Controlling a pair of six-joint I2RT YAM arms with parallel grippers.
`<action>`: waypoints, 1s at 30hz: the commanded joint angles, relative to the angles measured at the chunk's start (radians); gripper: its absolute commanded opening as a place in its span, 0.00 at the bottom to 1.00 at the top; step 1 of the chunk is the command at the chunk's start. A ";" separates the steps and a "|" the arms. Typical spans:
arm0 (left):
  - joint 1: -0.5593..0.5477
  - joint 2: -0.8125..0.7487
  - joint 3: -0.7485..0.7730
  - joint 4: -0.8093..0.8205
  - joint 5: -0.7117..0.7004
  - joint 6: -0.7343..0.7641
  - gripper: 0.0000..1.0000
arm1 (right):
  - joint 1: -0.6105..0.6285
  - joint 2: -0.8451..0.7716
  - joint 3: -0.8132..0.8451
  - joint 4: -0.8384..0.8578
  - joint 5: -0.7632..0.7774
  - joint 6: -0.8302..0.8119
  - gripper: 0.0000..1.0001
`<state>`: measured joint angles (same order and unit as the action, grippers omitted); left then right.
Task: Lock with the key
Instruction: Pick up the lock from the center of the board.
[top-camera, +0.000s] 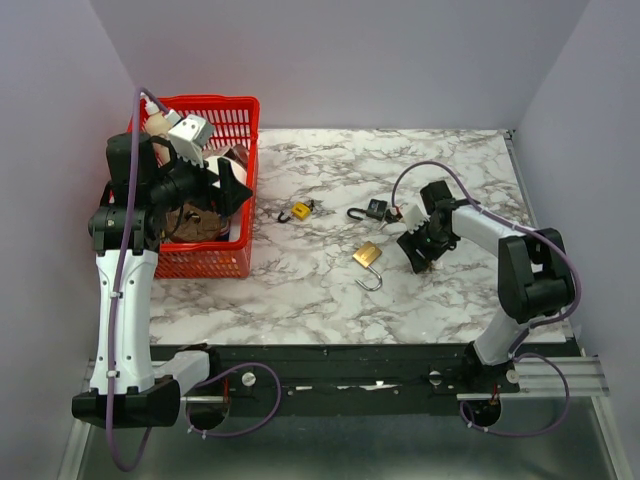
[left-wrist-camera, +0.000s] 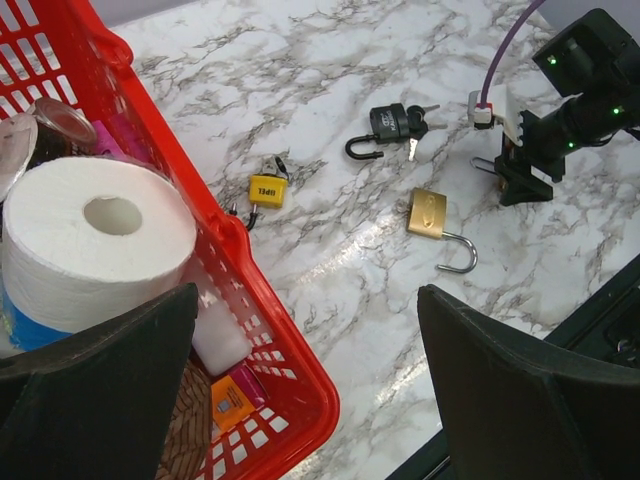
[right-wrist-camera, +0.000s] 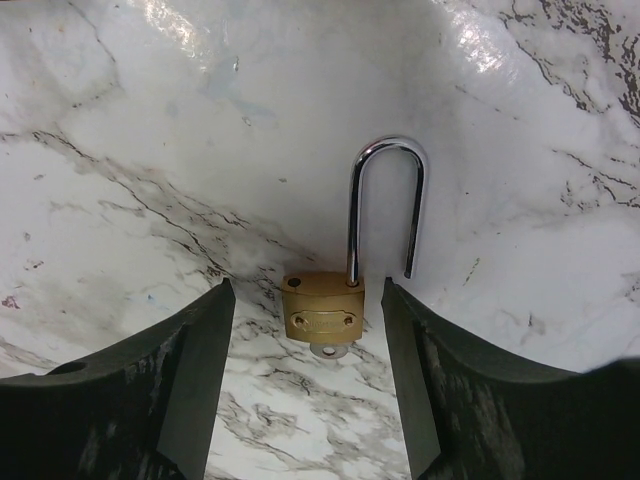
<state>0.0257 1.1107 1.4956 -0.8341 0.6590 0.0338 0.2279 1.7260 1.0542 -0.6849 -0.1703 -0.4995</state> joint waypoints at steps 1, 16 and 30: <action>-0.006 -0.014 -0.006 0.029 0.030 0.000 0.99 | 0.004 0.004 -0.059 -0.004 0.003 -0.031 0.69; -0.006 -0.011 -0.020 0.053 0.030 -0.015 0.99 | -0.010 -0.025 -0.094 0.039 0.060 -0.024 0.62; -0.015 -0.005 -0.031 0.070 0.047 -0.025 0.99 | -0.010 -0.054 -0.097 0.006 0.049 -0.037 0.28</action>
<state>0.0174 1.1107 1.4757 -0.7959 0.6674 0.0132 0.2249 1.6714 0.9817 -0.6086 -0.1406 -0.5247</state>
